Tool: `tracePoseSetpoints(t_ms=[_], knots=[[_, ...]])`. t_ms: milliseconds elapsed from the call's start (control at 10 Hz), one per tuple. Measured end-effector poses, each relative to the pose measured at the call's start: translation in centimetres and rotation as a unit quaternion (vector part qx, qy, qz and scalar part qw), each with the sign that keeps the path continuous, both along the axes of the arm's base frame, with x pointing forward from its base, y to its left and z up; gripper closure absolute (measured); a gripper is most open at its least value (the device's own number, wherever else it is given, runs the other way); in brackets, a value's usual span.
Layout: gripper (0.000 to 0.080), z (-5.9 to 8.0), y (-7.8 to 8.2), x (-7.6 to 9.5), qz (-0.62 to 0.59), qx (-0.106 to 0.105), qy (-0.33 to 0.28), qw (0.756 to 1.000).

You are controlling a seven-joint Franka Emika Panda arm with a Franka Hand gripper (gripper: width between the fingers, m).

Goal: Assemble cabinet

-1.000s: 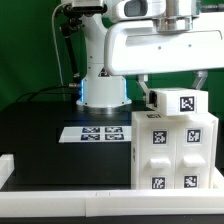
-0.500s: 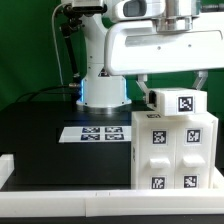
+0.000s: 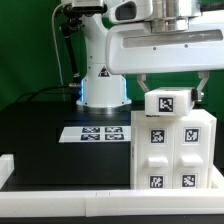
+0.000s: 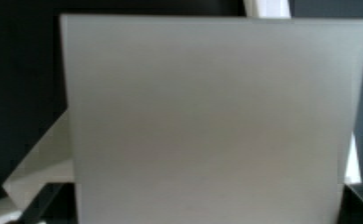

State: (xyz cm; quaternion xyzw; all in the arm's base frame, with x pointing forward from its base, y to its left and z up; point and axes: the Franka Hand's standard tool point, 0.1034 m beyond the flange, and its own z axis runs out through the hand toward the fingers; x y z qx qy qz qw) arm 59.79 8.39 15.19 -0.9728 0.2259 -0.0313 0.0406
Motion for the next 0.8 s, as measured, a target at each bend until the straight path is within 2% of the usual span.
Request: tracePoseSetpoints(t_ms=[200, 800], knots=[[0.0238, -0.02, 0.51, 0.15, -0.108, 0.020, -0.001, 0.994], [0.0238, 0.05, 1.11, 0.34, -0.277, 0.041, 0.007, 0.960]])
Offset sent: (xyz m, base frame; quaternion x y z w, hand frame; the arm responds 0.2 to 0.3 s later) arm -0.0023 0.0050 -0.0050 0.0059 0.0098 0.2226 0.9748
